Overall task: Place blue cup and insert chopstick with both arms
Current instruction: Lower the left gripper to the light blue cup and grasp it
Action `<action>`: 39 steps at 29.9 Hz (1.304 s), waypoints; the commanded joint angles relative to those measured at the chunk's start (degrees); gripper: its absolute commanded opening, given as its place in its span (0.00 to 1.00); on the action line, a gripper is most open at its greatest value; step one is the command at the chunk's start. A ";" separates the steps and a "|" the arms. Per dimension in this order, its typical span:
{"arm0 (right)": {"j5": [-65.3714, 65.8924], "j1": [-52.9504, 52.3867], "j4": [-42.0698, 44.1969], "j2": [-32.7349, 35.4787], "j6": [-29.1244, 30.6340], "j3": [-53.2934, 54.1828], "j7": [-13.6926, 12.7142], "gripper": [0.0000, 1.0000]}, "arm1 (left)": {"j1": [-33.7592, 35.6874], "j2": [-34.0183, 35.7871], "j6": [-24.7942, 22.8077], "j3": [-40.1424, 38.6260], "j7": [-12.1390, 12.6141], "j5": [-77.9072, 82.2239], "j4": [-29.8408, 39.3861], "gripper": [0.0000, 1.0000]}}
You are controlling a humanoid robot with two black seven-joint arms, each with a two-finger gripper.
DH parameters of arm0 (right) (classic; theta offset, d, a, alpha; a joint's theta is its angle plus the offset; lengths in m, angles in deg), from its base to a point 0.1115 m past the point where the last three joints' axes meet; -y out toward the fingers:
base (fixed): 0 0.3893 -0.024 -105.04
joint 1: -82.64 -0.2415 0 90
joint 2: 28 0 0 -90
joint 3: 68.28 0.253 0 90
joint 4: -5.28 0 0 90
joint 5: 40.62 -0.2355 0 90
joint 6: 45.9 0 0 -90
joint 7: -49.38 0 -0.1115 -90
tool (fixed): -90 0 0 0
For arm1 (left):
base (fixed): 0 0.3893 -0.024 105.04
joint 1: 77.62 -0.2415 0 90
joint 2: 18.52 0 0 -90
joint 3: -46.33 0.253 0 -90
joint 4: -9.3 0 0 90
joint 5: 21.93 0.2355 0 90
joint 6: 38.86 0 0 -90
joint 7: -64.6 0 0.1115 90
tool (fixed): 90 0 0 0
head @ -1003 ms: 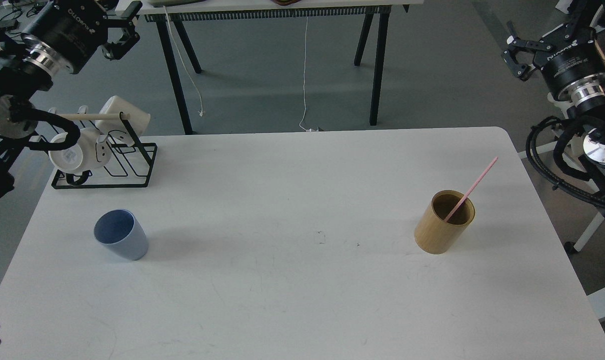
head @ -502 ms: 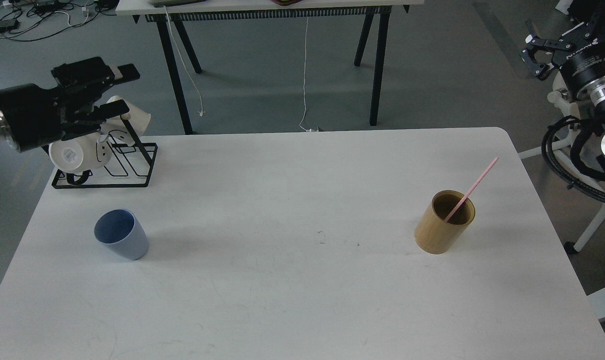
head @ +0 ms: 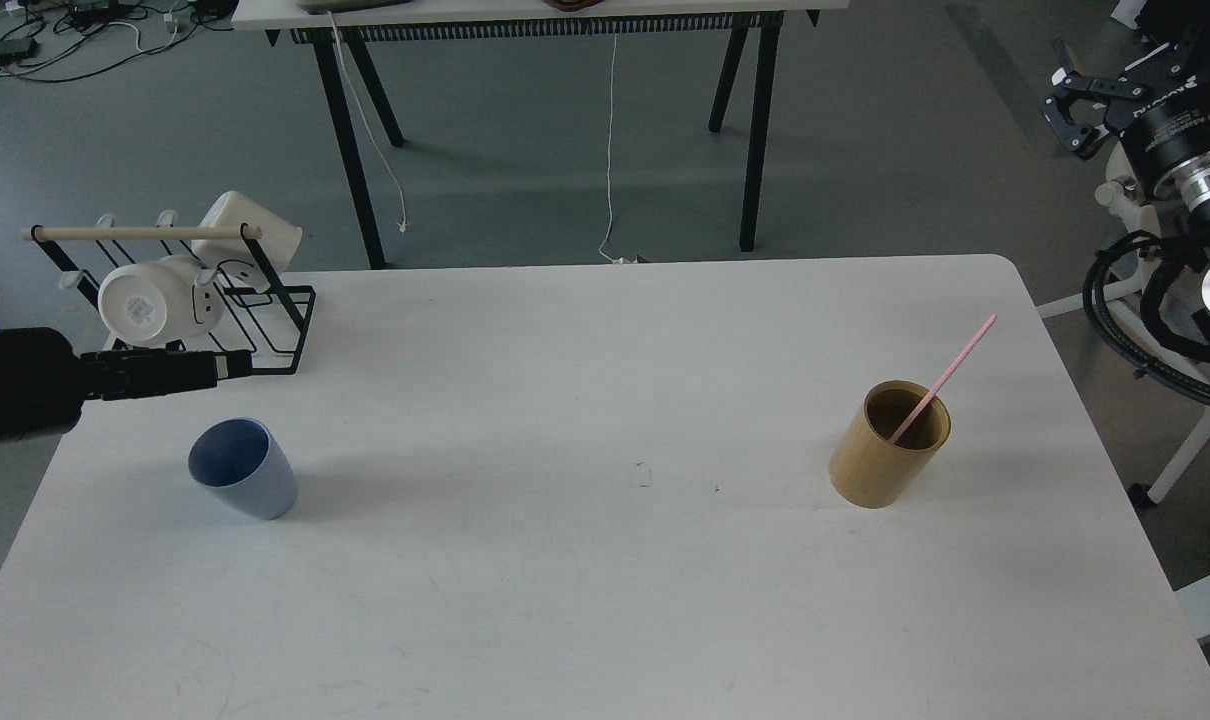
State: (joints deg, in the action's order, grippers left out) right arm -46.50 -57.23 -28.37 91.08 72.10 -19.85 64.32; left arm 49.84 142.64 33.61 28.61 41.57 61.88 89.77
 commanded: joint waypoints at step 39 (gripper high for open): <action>1.49 -0.85 0.35 0.28 0.00 -0.09 -0.17 1.00 | -0.72 -12.79 9.19 8.05 -2.11 12.08 -21.41 0.20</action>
State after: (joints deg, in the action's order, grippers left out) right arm -45.02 -58.12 -28.03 91.36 72.10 -19.94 64.21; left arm 49.06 129.88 42.85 36.67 39.59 73.97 68.45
